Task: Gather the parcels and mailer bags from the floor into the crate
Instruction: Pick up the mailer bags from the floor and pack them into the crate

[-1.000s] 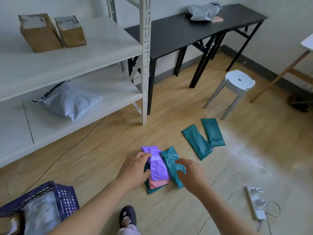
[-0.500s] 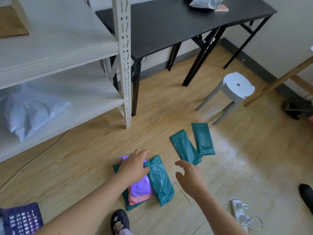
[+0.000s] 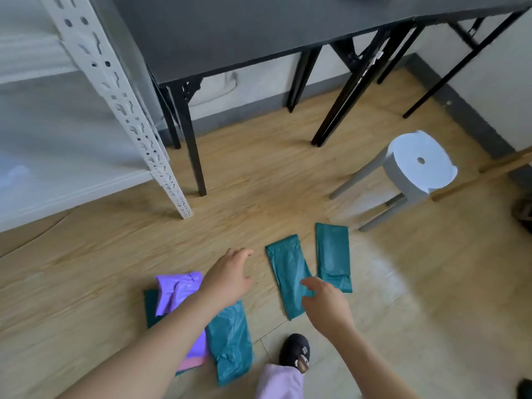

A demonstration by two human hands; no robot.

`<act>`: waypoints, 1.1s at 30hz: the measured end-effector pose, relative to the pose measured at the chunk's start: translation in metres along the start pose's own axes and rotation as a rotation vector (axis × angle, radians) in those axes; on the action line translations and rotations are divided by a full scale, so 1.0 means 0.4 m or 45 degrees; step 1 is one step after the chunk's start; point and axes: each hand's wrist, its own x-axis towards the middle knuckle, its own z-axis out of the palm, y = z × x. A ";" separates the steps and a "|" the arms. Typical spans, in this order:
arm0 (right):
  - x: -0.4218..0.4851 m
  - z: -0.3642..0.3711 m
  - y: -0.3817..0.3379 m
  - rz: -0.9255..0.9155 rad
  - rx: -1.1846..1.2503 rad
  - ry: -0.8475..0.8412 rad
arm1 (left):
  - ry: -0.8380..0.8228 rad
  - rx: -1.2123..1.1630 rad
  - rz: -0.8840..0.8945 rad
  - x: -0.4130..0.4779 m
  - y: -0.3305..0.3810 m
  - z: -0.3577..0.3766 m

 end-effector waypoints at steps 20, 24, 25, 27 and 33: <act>0.943 0.391 0.661 0.373 -0.155 0.041 | -0.012 0.007 0.011 0.807 0.016 0.805; 1.056 0.536 0.780 0.431 -0.138 0.025 | -0.037 0.105 0.096 0.912 -0.059 0.965; 1.082 0.571 0.803 0.443 -0.143 0.018 | -0.040 0.118 0.110 0.932 -0.078 0.999; 1.128 0.623 0.834 0.473 -0.133 -0.002 | -0.037 0.138 0.133 0.964 -0.111 1.047; 1.213 0.713 0.889 0.475 -0.174 0.181 | -0.029 0.143 0.136 1.017 -0.186 1.123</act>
